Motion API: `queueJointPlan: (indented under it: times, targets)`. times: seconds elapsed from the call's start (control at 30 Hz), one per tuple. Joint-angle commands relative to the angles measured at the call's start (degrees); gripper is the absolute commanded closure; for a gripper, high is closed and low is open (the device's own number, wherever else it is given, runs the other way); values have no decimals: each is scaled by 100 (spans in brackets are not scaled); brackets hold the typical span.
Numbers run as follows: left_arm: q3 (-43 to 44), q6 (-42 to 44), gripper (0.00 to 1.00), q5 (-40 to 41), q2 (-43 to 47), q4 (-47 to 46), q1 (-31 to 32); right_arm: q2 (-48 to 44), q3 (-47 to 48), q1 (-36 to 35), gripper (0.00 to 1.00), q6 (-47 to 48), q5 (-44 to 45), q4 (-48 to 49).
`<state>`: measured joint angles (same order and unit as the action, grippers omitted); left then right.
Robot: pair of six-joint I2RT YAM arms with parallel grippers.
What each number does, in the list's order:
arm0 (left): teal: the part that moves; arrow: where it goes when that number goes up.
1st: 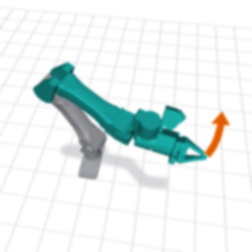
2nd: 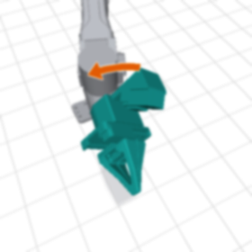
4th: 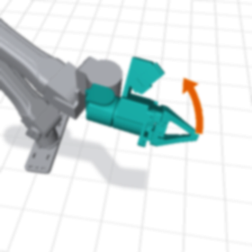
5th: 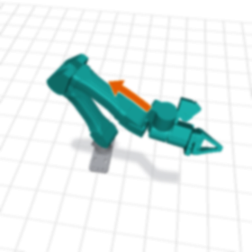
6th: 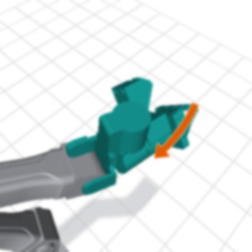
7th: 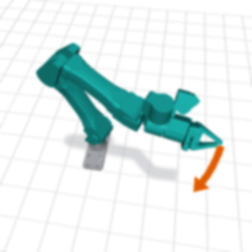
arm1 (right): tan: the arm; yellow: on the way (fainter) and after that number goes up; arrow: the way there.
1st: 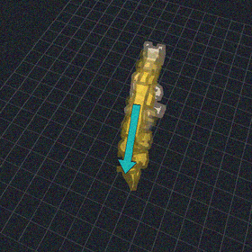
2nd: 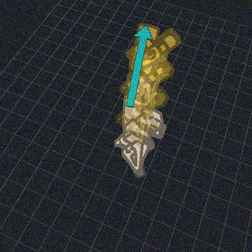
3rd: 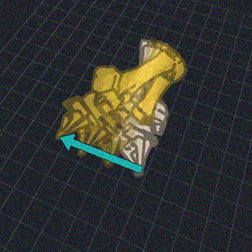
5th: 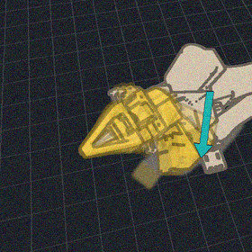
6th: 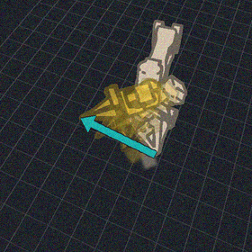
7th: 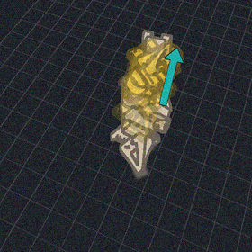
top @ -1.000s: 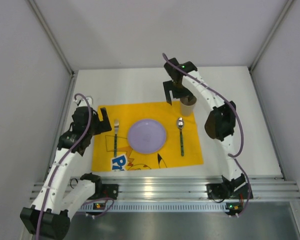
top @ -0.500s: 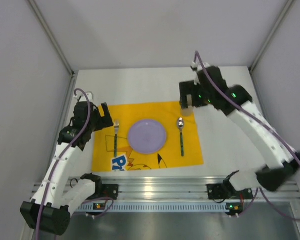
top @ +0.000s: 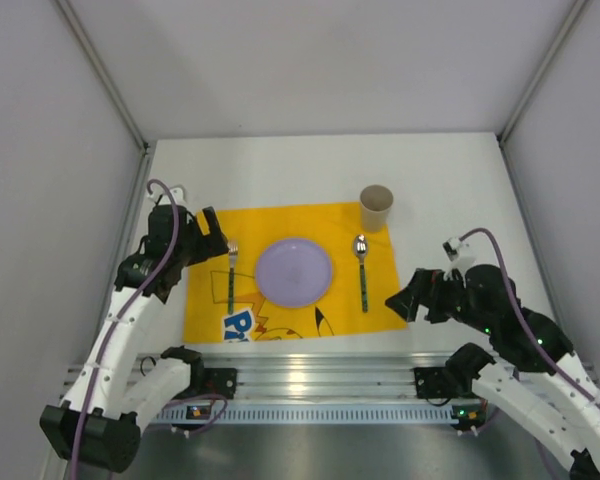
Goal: Set the dinner table for one person
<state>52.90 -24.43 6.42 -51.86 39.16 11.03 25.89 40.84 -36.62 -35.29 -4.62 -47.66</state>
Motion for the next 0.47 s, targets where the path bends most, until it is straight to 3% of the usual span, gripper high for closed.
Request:
queueJointPlan:
  times: [0.0, 0.27, 0.43]
  targets:
    - [97, 332, 1, 482, 228, 276, 13, -681, 179, -12, 0, -365, -197, -23]
    - [106, 360, 1, 774, 694, 365, 14, -1174, 240, -12, 0, -444, -188, -402]
    - [158, 333, 2, 826, 773, 417, 13, -972, 240, -12, 0, -136, -971, -68]
